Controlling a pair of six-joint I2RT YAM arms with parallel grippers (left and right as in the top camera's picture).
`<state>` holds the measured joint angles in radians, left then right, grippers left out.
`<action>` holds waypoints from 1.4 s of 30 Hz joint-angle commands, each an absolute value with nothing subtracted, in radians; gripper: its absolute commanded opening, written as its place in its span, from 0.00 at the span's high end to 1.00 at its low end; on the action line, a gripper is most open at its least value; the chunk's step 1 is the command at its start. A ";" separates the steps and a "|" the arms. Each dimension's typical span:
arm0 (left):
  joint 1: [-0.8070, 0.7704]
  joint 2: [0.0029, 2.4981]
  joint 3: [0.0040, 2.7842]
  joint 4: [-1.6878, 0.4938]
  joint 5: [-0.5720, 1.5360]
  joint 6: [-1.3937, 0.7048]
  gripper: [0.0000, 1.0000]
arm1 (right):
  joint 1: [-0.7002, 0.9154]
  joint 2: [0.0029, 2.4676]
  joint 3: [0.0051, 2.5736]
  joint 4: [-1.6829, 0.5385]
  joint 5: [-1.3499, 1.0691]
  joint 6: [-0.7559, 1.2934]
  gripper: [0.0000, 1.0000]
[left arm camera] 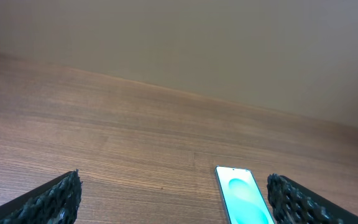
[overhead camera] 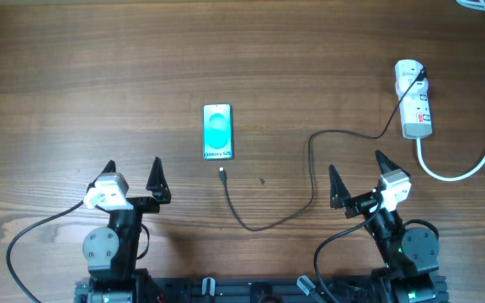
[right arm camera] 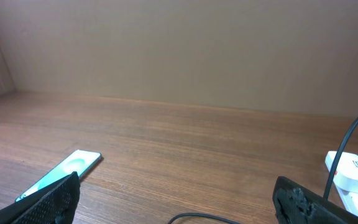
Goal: Plug charger to phone and switch on socket
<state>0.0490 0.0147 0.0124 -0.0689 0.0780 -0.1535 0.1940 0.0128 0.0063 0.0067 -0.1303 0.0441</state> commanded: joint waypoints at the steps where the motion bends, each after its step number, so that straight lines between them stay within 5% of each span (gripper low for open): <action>1: 0.058 0.016 0.006 -0.056 0.068 -0.134 0.00 | 0.200 0.011 0.005 0.009 -0.136 0.054 0.00; 9: 0.058 0.018 0.083 0.052 0.176 -0.193 0.00 | 0.200 0.011 0.005 0.009 -0.136 0.054 0.00; 17: 0.058 0.346 0.744 -0.551 0.258 -0.296 0.00 | 0.200 0.011 0.005 0.009 -0.136 0.054 0.00; 27: 0.030 1.361 2.009 -1.478 0.273 -0.293 0.00 | 0.200 0.011 0.005 0.009 -0.136 0.054 0.00; 42: -0.213 1.905 2.031 -1.616 0.273 -0.297 0.07 | 0.200 0.011 0.005 0.009 -0.136 0.054 0.00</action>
